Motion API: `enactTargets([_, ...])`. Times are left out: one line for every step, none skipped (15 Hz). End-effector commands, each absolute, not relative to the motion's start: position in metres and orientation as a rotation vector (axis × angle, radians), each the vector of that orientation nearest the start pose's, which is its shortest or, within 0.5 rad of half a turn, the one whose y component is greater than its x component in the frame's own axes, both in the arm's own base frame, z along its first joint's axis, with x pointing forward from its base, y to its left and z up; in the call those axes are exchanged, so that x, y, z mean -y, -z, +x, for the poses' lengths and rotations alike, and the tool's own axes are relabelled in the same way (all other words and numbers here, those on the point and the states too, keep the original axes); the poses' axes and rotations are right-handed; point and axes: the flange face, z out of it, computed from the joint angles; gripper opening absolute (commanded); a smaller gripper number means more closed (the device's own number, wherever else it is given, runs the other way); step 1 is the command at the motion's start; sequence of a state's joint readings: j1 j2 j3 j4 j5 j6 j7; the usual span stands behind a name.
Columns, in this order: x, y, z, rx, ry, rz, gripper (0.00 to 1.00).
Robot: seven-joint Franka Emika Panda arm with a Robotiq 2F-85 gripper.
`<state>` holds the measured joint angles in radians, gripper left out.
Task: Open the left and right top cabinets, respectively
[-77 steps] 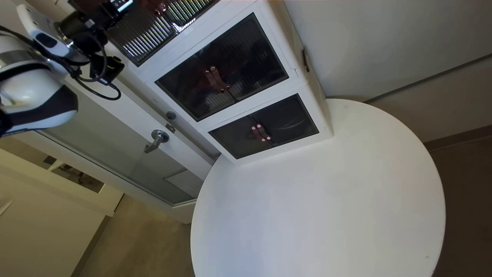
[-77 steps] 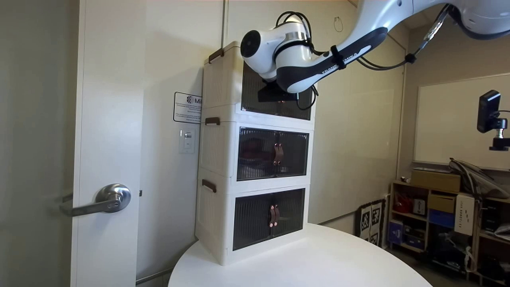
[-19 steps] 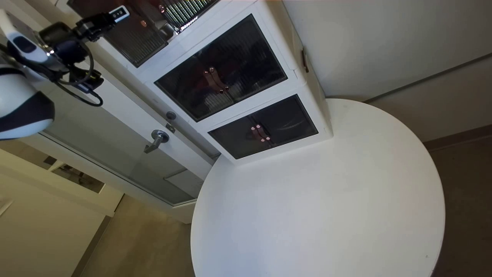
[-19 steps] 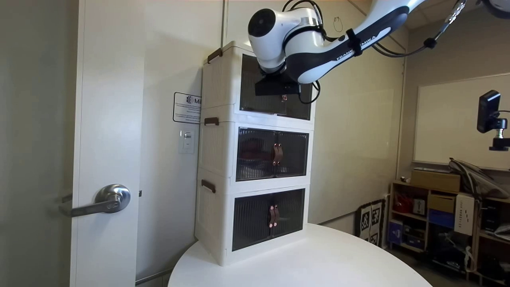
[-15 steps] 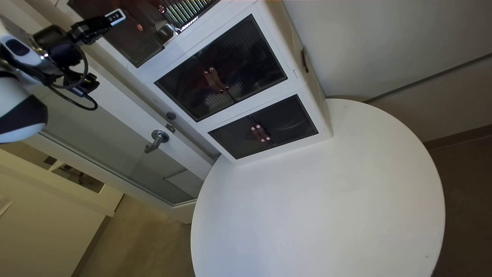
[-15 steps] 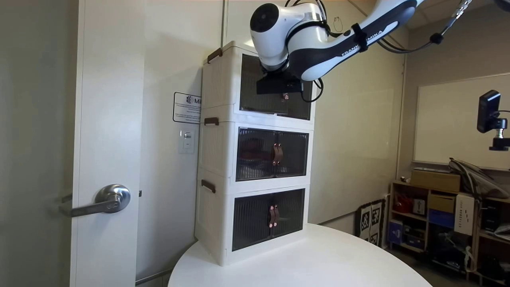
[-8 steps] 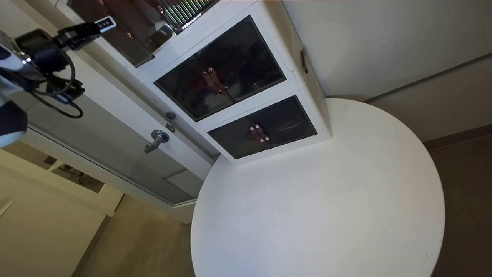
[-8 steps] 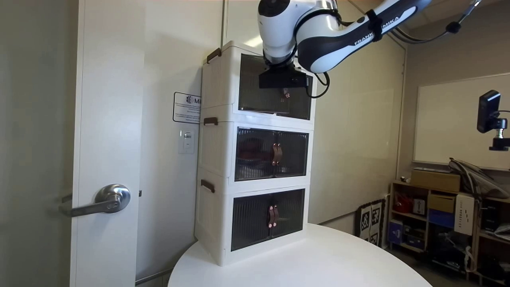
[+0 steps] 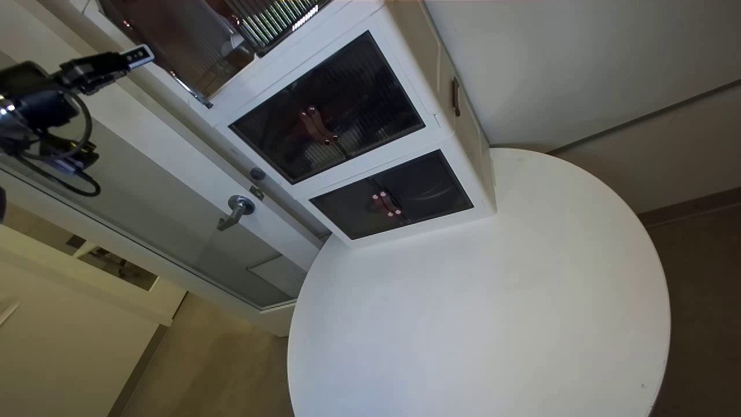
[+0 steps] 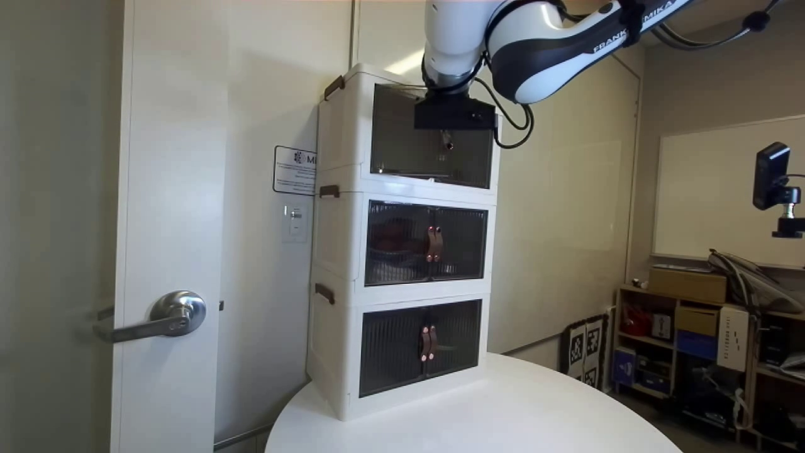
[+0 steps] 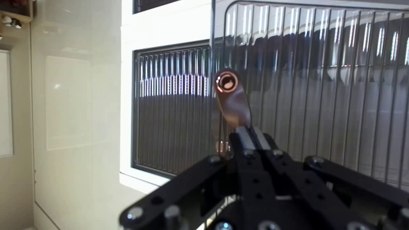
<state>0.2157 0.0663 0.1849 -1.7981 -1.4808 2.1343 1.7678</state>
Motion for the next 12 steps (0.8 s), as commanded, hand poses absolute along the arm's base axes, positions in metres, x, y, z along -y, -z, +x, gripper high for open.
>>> enactTargets([-0.223,-0.578,0.572,-0.709,2.078,-2.671,0.01])
enactTargets([-0.224,-0.578,0.569,-0.694,2.077,-2.668,0.01])
enactTargets([-0.225,-0.578,0.567,-0.682,2.075,-2.666,0.01])
enactTargets([-0.226,-0.578,0.565,-0.671,2.072,-2.664,0.01])
enactTargets([-0.226,-0.578,0.563,-0.661,2.069,-2.663,0.01])
enactTargets([-0.227,-0.578,0.561,-0.652,2.065,-2.662,0.01])
enactTargets([-0.227,-0.578,0.559,-0.644,2.062,-2.660,0.01])
enactTargets([-0.227,-0.579,0.558,-0.635,2.058,-2.656,0.01])
enactTargets([-0.228,-0.580,0.556,-0.628,2.049,-2.653,0.01])
enactTargets([-0.228,-0.582,0.554,-0.620,2.045,-2.646,0.01])
enactTargets([-0.229,-0.583,0.552,-0.613,2.040,-2.642,0.01])
enactTargets([-0.229,-0.584,0.550,-0.606,2.034,-2.637,0.01])
